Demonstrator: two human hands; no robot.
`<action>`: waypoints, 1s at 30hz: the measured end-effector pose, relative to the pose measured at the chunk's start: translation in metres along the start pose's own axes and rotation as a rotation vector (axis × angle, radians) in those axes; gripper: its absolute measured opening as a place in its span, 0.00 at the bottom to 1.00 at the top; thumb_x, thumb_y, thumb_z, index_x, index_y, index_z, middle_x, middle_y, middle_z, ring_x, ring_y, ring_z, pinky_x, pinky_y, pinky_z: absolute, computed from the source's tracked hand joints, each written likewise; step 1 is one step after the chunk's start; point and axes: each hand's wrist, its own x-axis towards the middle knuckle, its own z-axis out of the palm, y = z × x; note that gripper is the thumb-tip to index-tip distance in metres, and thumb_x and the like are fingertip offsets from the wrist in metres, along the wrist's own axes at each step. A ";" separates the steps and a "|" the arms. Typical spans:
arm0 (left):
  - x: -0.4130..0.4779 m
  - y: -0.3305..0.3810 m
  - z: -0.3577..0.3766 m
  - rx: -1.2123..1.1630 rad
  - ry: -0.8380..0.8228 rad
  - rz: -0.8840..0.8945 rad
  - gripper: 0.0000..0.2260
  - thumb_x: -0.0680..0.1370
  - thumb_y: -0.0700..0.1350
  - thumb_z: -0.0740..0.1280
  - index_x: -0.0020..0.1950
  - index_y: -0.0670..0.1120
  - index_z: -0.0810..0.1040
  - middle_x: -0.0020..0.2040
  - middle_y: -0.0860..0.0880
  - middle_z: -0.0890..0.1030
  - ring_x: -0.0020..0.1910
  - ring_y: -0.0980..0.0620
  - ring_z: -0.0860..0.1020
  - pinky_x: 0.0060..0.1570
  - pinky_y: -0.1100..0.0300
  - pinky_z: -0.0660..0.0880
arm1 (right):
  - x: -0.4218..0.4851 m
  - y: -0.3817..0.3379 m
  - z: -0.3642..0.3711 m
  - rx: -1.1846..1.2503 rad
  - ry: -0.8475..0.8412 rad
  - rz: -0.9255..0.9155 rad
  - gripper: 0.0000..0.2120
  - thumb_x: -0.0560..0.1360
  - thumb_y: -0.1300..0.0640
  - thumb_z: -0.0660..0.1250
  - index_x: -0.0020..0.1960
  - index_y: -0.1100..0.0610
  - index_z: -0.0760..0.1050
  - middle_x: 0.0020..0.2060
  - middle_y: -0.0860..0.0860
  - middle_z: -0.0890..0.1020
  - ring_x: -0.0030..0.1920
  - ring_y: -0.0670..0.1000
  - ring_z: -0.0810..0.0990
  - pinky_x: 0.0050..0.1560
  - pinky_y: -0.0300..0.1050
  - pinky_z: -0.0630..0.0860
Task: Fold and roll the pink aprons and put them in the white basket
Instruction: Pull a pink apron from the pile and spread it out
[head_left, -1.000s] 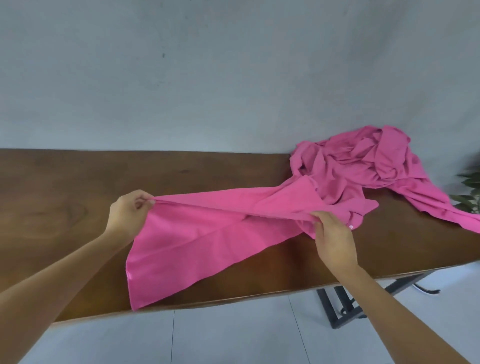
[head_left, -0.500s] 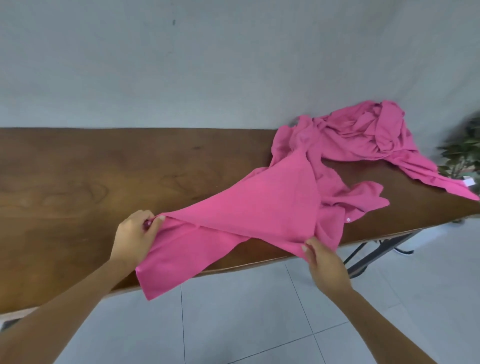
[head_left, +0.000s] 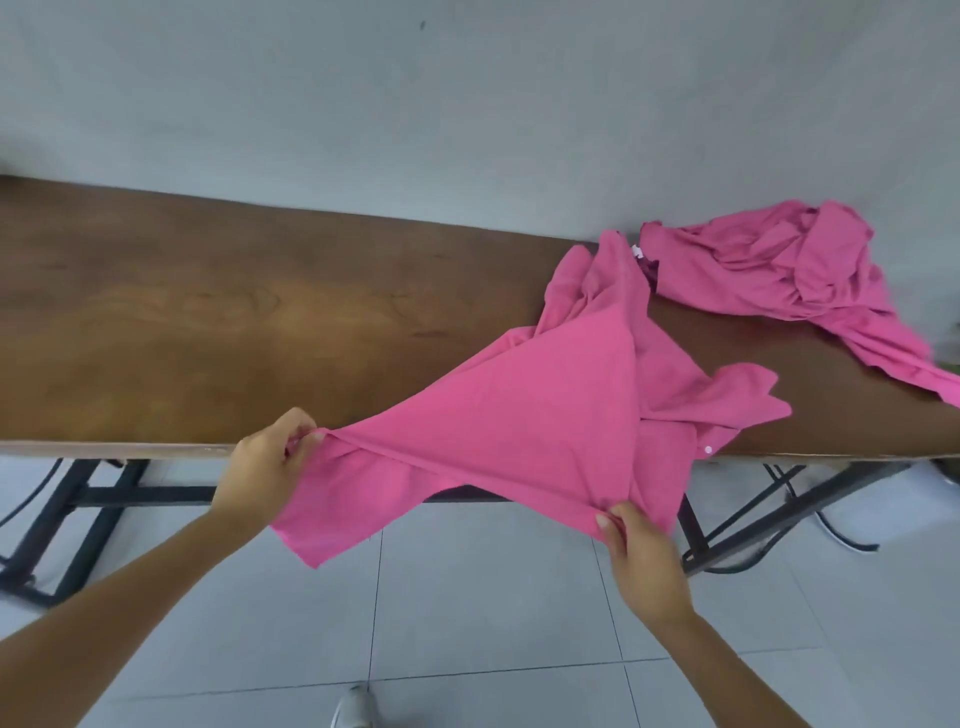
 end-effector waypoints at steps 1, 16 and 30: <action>-0.014 -0.002 0.001 0.004 -0.008 -0.022 0.08 0.83 0.47 0.65 0.44 0.53 0.73 0.33 0.53 0.77 0.34 0.49 0.75 0.36 0.50 0.73 | -0.009 0.004 0.000 0.003 -0.011 0.001 0.09 0.83 0.50 0.62 0.44 0.48 0.69 0.33 0.41 0.74 0.32 0.41 0.74 0.33 0.46 0.66; -0.194 -0.051 -0.062 0.153 0.094 -0.342 0.13 0.81 0.48 0.69 0.38 0.46 0.78 0.32 0.48 0.79 0.33 0.49 0.75 0.33 0.58 0.70 | -0.125 -0.019 0.034 0.109 -0.256 -0.166 0.12 0.81 0.45 0.63 0.41 0.46 0.67 0.28 0.43 0.73 0.29 0.45 0.72 0.32 0.50 0.71; -0.258 -0.171 -0.224 0.270 0.087 -0.493 0.17 0.82 0.47 0.67 0.34 0.46 0.73 0.32 0.46 0.77 0.35 0.45 0.75 0.36 0.52 0.71 | -0.160 -0.191 0.100 0.223 -0.358 -0.302 0.15 0.81 0.44 0.64 0.40 0.50 0.68 0.30 0.44 0.76 0.33 0.44 0.74 0.33 0.45 0.65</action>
